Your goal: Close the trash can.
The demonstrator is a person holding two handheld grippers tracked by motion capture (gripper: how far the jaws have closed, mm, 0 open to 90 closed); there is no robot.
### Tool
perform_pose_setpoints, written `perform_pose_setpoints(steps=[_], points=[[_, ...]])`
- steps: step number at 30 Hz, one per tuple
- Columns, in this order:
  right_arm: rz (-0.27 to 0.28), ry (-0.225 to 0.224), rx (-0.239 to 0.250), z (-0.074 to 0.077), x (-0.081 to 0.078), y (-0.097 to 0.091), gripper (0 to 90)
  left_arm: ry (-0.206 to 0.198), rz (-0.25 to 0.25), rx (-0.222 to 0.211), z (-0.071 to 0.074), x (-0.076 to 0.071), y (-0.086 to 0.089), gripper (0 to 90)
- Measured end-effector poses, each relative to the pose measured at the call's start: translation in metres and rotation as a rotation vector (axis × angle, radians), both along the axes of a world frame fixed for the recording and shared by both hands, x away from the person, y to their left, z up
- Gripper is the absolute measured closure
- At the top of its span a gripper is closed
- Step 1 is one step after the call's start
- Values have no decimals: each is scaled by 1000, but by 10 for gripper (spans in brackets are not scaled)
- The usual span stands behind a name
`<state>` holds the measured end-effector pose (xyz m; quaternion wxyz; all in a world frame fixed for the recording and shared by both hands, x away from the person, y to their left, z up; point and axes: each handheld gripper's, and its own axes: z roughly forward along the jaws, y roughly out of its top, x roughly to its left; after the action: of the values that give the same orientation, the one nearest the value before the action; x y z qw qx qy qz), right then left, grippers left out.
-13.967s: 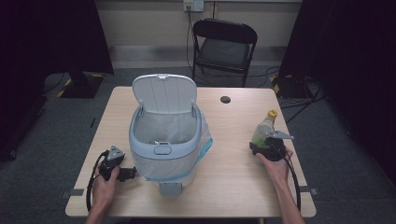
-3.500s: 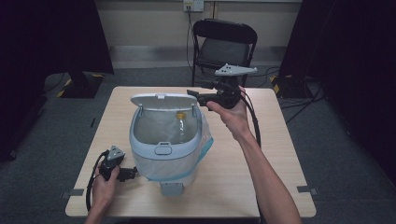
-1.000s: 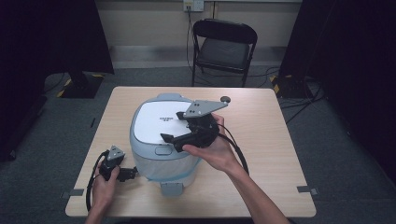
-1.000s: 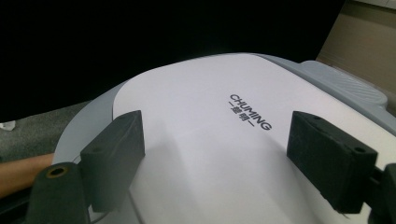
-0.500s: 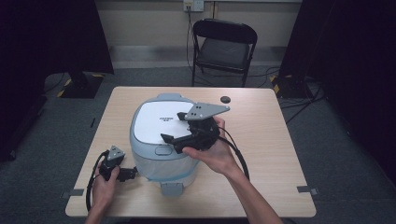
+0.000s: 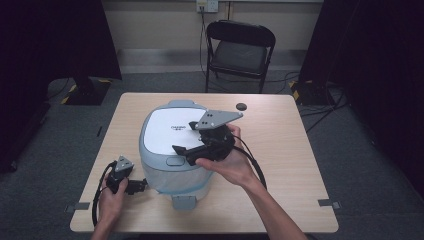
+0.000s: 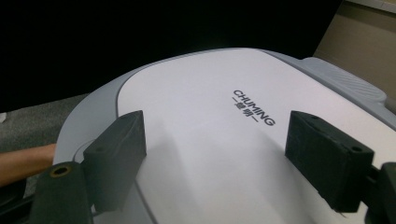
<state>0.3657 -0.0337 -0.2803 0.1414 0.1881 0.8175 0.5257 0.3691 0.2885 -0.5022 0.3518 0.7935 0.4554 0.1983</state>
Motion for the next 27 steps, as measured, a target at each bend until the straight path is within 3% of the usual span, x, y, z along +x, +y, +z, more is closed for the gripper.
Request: perform_pose_setpoints(steps=[4,7,12,16,27], points=[[-2,23,48,-1,9,-7,215,0,0,1,0,0,0,130],[-43,7,71,0,12,-16,215,0,0,0,0,0,0,130],[-95,21,101,2,16,-38,205,0,-1,1,0,0,0,130],[-175,9,118,0,19,-64,191,0,-1,1,0,0,0,130],[-395,83,119,-35,33,-142,156,-1,0,1,0,0,0,130]])
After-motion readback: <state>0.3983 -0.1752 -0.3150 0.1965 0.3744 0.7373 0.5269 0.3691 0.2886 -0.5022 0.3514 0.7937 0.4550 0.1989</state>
